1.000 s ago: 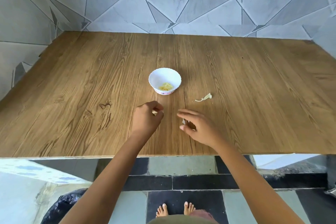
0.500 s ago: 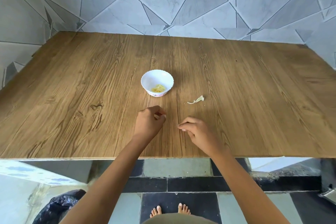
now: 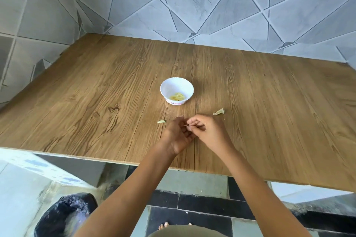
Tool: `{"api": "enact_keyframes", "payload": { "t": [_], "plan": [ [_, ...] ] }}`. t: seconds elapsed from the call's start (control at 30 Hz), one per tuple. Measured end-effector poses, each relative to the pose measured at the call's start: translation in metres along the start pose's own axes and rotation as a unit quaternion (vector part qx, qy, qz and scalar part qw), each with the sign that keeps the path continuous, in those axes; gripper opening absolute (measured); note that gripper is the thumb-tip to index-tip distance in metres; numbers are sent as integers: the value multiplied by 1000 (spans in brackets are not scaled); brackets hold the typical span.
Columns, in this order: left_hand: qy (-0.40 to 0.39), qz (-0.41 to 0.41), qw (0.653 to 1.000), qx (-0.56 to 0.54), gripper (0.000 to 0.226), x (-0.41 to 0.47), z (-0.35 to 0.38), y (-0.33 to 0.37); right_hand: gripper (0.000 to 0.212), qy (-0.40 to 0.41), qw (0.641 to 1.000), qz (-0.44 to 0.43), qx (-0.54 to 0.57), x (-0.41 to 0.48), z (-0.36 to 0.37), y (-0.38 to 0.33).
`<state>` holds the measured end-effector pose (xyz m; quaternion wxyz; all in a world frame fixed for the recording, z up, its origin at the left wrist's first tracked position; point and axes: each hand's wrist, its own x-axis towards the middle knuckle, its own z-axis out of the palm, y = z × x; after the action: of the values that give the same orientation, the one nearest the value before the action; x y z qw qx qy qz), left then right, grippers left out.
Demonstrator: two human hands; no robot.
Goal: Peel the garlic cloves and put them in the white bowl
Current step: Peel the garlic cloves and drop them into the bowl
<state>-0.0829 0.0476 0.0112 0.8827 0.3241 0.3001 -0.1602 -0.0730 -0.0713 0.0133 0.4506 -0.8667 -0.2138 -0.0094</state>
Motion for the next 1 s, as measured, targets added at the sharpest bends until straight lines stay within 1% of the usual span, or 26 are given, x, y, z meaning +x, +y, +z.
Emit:
{"api": "enact_keyframes", "payload": {
  "t": [0.13, 0.2, 0.23, 0.3, 0.33, 0.4, 0.5, 0.57, 0.6, 0.63, 0.7, 0.77, 0.83, 0.9, 1.0],
  "plan": [
    [11, -12, 998, -59, 37, -2, 3, 1, 12, 3, 989, -105, -106, 2, 10, 0],
    [11, -7, 997, -70, 43, -4, 2, 1, 18, 4, 985, -128, -120, 3, 10, 1],
    [11, -6, 997, -70, 42, -5, 2, 2, 21, 4, 984, -134, -121, 2, 10, 0],
    [12, -7, 997, -71, 36, -6, 3, 2, 23, 5, 984, -132, -124, 3, 10, 2],
    [15, -5, 998, -67, 34, -7, 3, 2, 20, 8, 984, -128, -126, 3, 11, 2],
    [15, 2, 999, -52, 34, -7, 4, 1, 12, 19, 984, -118, -135, 3, 13, 3],
    [8, 4, 999, -49, 36, -7, 3, 1, 11, 37, 981, -116, -153, 2, 15, 1],
    [9, 4, 999, -47, 34, -7, 2, 0, 6, 34, 981, -120, -148, 0, 14, 0],
    [9, 6, 999, -46, 33, -6, 2, 0, 8, 31, 984, -119, -129, -2, 13, 0],
    [12, 8, 999, -43, 32, -5, 1, 0, 14, 30, 988, -113, -102, -3, 12, 0],
    [15, 16, 999, -40, 32, -3, 0, 0, 29, 22, 996, -81, -42, -7, 8, 0],
    [11, 18, 999, -37, 32, -3, 0, -1, 35, 13, 999, -52, -2, -8, 5, 0],
    [6, 12, 1000, -26, 32, -5, 2, -2, 32, 39, 997, -67, -9, -8, 4, 0],
    [6, 9, 1000, -15, 34, -6, 4, -4, 27, 76, 991, -102, -42, -8, 4, 1],
    [9, 15, 1000, -21, 33, -4, 4, -5, 27, 97, 984, -123, -80, -9, 4, 3]
  ]
}}
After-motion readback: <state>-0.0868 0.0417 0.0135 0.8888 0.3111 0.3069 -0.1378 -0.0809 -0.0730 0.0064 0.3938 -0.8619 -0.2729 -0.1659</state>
